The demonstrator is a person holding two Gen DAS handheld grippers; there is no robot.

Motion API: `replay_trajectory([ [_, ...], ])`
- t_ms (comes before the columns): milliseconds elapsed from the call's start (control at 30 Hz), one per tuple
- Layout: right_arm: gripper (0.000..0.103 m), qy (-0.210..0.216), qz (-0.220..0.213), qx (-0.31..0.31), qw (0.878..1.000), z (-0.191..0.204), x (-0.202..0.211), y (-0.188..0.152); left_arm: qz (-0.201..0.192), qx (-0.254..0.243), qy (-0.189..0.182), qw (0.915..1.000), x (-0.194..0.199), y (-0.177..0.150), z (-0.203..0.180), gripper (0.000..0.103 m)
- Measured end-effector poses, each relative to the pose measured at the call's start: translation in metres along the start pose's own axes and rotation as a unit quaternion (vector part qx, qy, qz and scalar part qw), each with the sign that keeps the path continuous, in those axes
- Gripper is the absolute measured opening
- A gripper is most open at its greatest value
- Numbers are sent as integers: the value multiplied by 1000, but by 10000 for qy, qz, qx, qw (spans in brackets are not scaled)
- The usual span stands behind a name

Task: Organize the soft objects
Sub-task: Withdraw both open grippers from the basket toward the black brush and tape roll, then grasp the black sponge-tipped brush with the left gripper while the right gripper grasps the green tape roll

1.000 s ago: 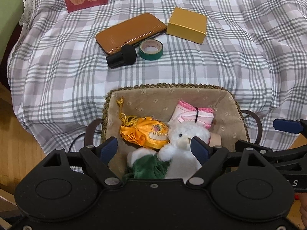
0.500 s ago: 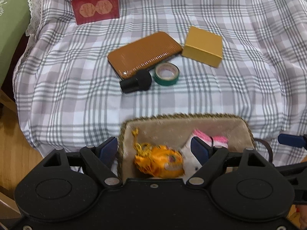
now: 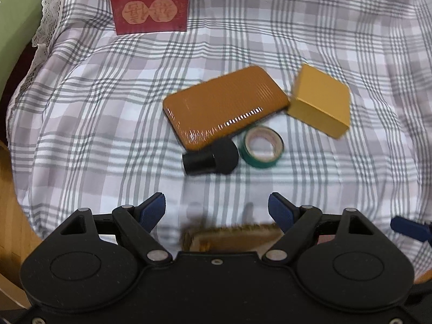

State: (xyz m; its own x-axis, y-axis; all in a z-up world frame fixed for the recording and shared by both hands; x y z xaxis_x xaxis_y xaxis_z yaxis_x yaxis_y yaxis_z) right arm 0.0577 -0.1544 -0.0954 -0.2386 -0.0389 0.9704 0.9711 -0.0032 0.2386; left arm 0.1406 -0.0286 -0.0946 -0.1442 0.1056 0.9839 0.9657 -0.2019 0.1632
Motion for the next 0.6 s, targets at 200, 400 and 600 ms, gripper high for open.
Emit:
replay_trajectory([
  [200,86,-95,-15,26,10000,-1,-10,16,75,287,-44,9995,-17,19,8,80],
  [400,86,-97,-51,89,9999,4,-17,29,98,462,-130,9988,-28,30,11,80],
  [600,86,-129,-86,215,9996,8,-21,37,133,648,-247,9975,-37,33,14,78],
])
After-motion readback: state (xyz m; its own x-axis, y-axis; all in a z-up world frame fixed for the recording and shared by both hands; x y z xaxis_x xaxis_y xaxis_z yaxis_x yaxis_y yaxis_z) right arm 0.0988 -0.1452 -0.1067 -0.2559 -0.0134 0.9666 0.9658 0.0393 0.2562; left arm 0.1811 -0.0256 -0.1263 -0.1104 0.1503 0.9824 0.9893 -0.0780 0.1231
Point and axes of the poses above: each gripper's, at about its wrist camera, not at the fingertips, and x roughly against the way its jaws point, z to its left, y to its top, the point moved 9 cm from there along -x, roughly the way its jaws point, and after that the axes turned 15 degrees about z, right-handed, at the moved point
